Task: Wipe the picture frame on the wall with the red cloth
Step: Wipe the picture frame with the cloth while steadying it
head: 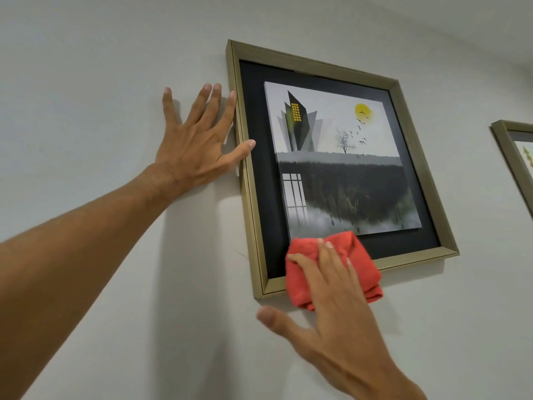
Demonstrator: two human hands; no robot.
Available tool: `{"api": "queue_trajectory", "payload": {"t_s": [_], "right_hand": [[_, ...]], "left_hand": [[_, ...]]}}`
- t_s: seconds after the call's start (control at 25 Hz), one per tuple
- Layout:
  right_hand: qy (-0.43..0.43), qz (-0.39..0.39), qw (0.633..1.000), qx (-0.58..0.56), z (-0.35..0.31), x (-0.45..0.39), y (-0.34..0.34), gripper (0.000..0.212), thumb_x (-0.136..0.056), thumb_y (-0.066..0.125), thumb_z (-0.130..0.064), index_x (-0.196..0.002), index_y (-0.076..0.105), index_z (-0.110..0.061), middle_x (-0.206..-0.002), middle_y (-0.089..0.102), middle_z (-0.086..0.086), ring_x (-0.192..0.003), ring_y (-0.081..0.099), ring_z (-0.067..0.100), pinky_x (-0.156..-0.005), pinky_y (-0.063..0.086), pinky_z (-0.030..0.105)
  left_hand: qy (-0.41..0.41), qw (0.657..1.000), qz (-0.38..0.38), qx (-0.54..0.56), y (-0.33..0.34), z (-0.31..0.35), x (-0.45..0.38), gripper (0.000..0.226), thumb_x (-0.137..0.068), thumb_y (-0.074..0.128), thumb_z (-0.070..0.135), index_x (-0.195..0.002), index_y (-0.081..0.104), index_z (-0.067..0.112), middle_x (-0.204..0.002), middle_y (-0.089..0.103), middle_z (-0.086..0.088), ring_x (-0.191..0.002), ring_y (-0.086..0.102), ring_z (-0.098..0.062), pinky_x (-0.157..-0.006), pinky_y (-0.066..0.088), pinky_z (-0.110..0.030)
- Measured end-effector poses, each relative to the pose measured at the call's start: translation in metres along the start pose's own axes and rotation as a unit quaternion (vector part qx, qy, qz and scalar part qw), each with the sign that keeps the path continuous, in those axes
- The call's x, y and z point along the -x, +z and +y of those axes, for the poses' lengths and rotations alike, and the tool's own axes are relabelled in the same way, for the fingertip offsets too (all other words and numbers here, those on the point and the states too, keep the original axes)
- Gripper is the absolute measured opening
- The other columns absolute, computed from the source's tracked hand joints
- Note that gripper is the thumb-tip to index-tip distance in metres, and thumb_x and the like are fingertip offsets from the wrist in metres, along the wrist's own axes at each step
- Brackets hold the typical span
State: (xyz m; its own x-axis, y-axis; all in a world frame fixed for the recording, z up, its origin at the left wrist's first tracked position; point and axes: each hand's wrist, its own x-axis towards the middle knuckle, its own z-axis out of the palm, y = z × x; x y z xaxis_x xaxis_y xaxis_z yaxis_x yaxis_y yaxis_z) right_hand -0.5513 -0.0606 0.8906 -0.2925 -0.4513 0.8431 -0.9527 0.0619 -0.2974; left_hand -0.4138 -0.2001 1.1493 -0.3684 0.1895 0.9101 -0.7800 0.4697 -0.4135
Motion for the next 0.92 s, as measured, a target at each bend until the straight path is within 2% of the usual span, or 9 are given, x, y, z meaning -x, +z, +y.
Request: {"api": "queue_trajectory", "payload": {"t_s": [0.16, 0.28, 0.44, 0.52, 0.64, 0.72, 0.8, 0.92], "right_hand": [[-0.055, 0.02, 0.998, 0.003, -0.028, 0.004, 0.016, 0.123, -0.051, 0.005, -0.108, -0.156, -0.009, -0.045, -0.167, -0.021, -0.019, -0.15, -0.029, -0.002, -0.128, -0.01, 0.039], [-0.068, 0.019, 0.996, 0.055, -0.014, 0.004, 0.008, 0.115, -0.058, 0.005, -0.105, -0.157, -0.003, -0.045, -0.168, -0.016, -0.019, -0.15, -0.025, -0.004, -0.129, -0.009, 0.04], [-0.016, 0.024, 0.991, 0.127, 0.028, 0.003, -0.01, 0.11, -0.063, -0.004, -0.102, -0.157, -0.001, -0.045, -0.169, -0.011, -0.013, -0.155, -0.017, 0.005, -0.129, -0.008, 0.041], [0.03, 0.039, 0.989, 0.136, 0.051, 0.0, -0.022, 0.11, -0.062, -0.009, -0.1, -0.157, 0.002, -0.044, -0.17, -0.006, -0.01, -0.156, -0.01, 0.008, -0.13, -0.003, 0.042], [0.089, 0.046, 0.991, 0.088, 0.066, -0.005, -0.04, 0.112, -0.062, 0.008, -0.099, -0.157, 0.013, -0.04, -0.171, 0.006, -0.009, -0.158, 0.003, 0.01, -0.129, 0.013, 0.046], [0.082, 0.024, 0.995, 0.06, 0.061, -0.004, -0.043, 0.112, -0.063, 0.022, -0.099, -0.157, 0.011, -0.039, -0.17, 0.008, -0.014, -0.157, 0.006, 0.009, -0.128, 0.015, 0.043], [0.04, 0.003, 0.997, 0.07, 0.045, -0.002, -0.037, 0.105, -0.072, 0.038, -0.091, -0.157, 0.003, -0.041, -0.169, 0.003, -0.016, -0.156, 0.002, 0.006, -0.125, 0.005, 0.036], [-0.051, -0.004, 0.995, 0.091, 0.011, 0.002, -0.014, 0.089, -0.093, 0.056, -0.053, -0.155, -0.006, -0.043, -0.17, -0.004, -0.014, -0.153, -0.007, 0.002, -0.12, -0.01, 0.027]], "left_hand": [[0.001, 1.0, 0.003, 0.002, 0.0, 0.0, 0.0, 0.096, -0.087, 0.007, 0.08, -0.164, -0.002, 0.021, -0.175, -0.003, -0.01, -0.162, -0.005, -0.025, -0.122, -0.001, -0.075], [0.004, 1.0, 0.006, 0.003, 0.0, -0.001, 0.0, 0.095, -0.088, 0.006, 0.079, -0.164, -0.001, 0.022, -0.175, -0.003, -0.01, -0.162, -0.005, -0.025, -0.122, -0.001, -0.075], [0.005, 1.0, 0.004, -0.002, 0.0, -0.002, 0.001, 0.094, -0.088, 0.006, 0.078, -0.164, -0.002, 0.023, -0.175, -0.003, -0.01, -0.162, -0.005, -0.026, -0.122, 0.0, -0.075], [0.004, 1.0, 0.004, -0.001, 0.0, -0.001, 0.001, 0.094, -0.088, 0.006, 0.078, -0.164, -0.002, 0.023, -0.175, -0.004, -0.01, -0.162, -0.005, -0.026, -0.122, 0.0, -0.075], [0.002, 1.0, 0.011, -0.001, 0.001, -0.001, 0.001, 0.094, -0.088, 0.007, 0.078, -0.164, -0.001, 0.023, -0.175, -0.003, -0.01, -0.162, -0.005, -0.026, -0.122, -0.001, -0.075], [-0.002, 1.0, 0.013, 0.0, 0.002, 0.0, 0.002, 0.094, -0.088, 0.008, 0.078, -0.164, -0.001, 0.023, -0.175, -0.003, -0.01, -0.162, -0.005, -0.026, -0.122, -0.001, -0.075], [-0.003, 1.0, 0.012, 0.002, 0.002, 0.001, 0.002, 0.094, -0.089, 0.008, 0.078, -0.164, -0.001, 0.023, -0.175, -0.003, -0.01, -0.162, -0.004, -0.026, -0.123, -0.001, -0.075], [-0.004, 1.0, 0.008, 0.005, 0.002, 0.001, 0.002, 0.093, -0.089, 0.009, 0.077, -0.164, 0.0, 0.023, -0.175, -0.004, -0.01, -0.162, -0.005, -0.025, -0.123, -0.001, -0.074]]}}
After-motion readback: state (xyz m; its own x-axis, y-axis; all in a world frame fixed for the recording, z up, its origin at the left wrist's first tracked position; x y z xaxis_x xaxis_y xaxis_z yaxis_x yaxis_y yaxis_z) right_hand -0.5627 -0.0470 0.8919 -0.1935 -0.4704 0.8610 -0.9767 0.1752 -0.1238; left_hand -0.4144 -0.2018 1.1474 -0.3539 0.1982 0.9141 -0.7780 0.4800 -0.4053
